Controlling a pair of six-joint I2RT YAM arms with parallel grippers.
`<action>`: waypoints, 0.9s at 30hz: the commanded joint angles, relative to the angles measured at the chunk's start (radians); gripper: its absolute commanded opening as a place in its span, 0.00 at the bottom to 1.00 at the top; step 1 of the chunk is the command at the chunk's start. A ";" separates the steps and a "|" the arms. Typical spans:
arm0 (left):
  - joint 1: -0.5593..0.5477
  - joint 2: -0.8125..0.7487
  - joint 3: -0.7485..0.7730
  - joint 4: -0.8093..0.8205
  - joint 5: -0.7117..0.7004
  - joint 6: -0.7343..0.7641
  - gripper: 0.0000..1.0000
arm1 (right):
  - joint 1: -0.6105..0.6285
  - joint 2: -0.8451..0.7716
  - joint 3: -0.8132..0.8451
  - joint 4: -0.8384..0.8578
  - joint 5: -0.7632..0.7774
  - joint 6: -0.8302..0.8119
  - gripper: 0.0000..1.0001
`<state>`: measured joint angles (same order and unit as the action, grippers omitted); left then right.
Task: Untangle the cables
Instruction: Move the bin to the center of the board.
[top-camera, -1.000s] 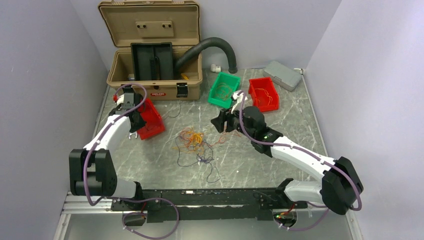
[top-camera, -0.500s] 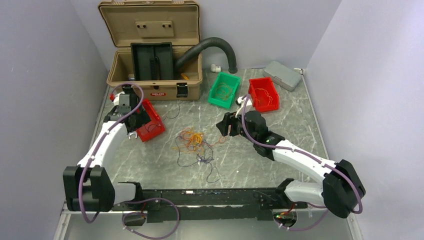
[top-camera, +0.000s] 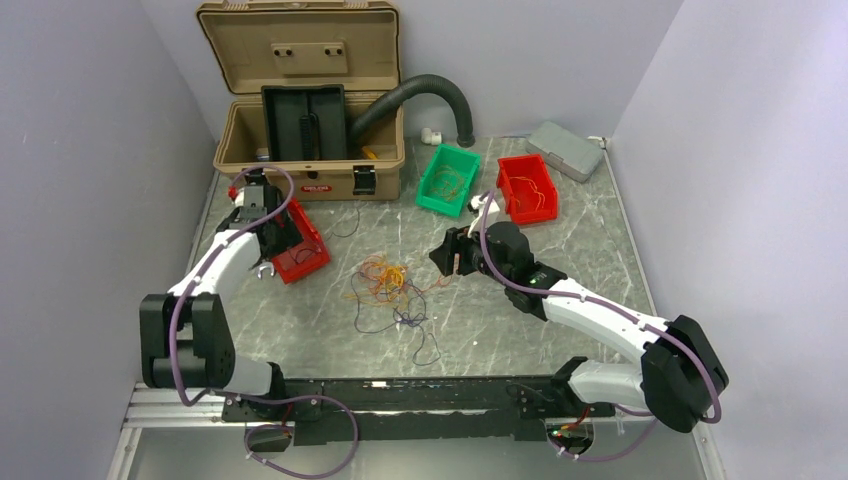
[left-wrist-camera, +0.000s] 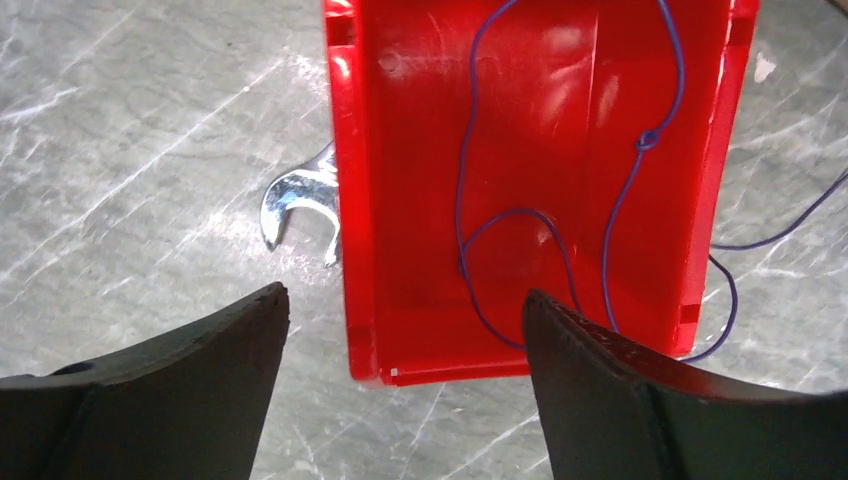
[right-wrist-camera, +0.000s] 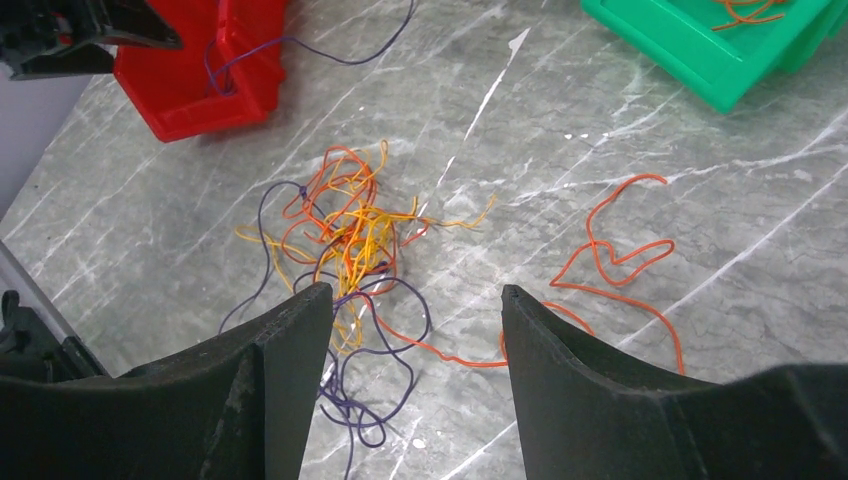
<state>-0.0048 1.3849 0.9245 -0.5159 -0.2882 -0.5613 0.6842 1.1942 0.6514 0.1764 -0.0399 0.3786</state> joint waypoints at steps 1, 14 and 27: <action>0.003 0.020 0.004 0.127 0.090 0.097 0.85 | -0.002 -0.003 0.027 0.039 -0.047 0.007 0.65; -0.007 0.069 0.023 0.108 0.149 0.183 0.10 | -0.002 -0.002 0.033 0.042 -0.090 0.014 0.65; -0.095 0.111 0.051 0.067 0.057 0.277 0.00 | -0.002 0.007 0.034 0.038 -0.104 0.014 0.65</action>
<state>-0.0895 1.4944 0.9672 -0.4248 -0.2337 -0.3576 0.6842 1.1969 0.6518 0.1776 -0.1238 0.3862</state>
